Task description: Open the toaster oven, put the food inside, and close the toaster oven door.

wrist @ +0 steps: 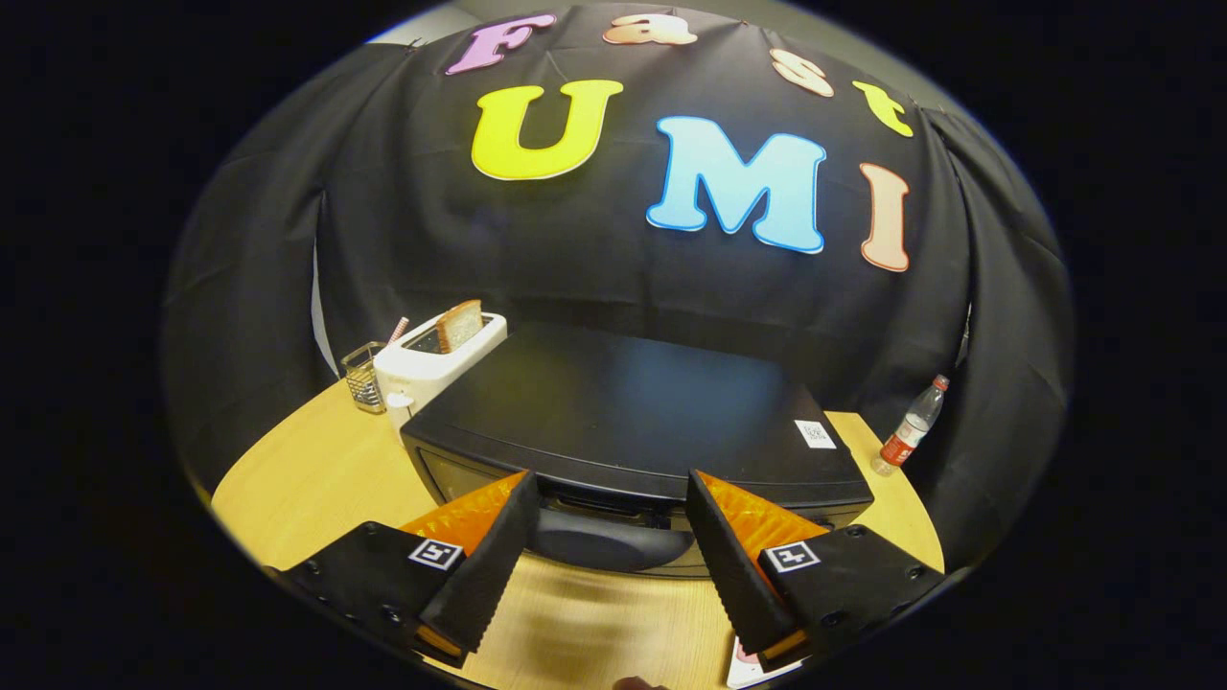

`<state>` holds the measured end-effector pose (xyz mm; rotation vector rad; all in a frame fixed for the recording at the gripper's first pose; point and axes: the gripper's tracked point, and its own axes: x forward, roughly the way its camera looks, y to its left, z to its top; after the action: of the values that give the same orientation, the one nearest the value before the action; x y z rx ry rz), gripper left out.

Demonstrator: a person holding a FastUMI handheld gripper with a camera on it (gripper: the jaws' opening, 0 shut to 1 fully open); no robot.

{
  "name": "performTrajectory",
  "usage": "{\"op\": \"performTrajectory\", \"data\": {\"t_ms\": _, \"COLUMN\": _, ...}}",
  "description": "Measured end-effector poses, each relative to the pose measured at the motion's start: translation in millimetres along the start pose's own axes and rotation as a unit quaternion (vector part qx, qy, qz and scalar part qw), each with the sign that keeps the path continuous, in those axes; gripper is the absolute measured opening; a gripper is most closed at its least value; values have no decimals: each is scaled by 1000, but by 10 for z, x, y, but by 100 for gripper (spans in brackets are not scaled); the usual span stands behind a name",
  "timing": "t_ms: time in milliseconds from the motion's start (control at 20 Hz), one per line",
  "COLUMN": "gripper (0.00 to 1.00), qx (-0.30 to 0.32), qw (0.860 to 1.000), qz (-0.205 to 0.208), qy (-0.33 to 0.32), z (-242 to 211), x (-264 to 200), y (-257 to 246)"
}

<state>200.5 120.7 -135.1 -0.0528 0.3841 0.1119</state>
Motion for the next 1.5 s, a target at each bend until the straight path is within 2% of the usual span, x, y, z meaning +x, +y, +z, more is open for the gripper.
{"op": "performTrajectory", "data": {"t_ms": 200, "gripper": 99, "qx": 14, "qw": 1000, "qz": -4, "qy": 5, "z": -24, "x": -11, "y": 2}}
{"op": "performTrajectory", "data": {"t_ms": 400, "gripper": 99, "qx": 73, "qw": 996, "qz": 7, "qy": 50, "z": -129, "x": -81, "y": 59}}
{"op": "performTrajectory", "data": {"t_ms": 600, "gripper": 99, "qx": 51, "qw": 997, "qz": 7, "qy": 53, "z": -149, "x": -164, "y": 101}}
{"op": "performTrajectory", "data": {"t_ms": 850, "gripper": 99, "qx": 71, "qw": 995, "qz": 18, "qy": 72, "z": -311, "x": -306, "y": 115}}
{"op": "performTrajectory", "data": {"t_ms": 1250, "gripper": 99, "qx": 56, "qw": 993, "qz": 20, "qy": 101, "z": -604, "x": -539, "y": 175}}
{"op": "performTrajectory", "data": {"t_ms": 1500, "gripper": 99, "qx": 10, "qw": 993, "qz": 28, "qy": 114, "z": -794, "x": -647, "y": 207}}
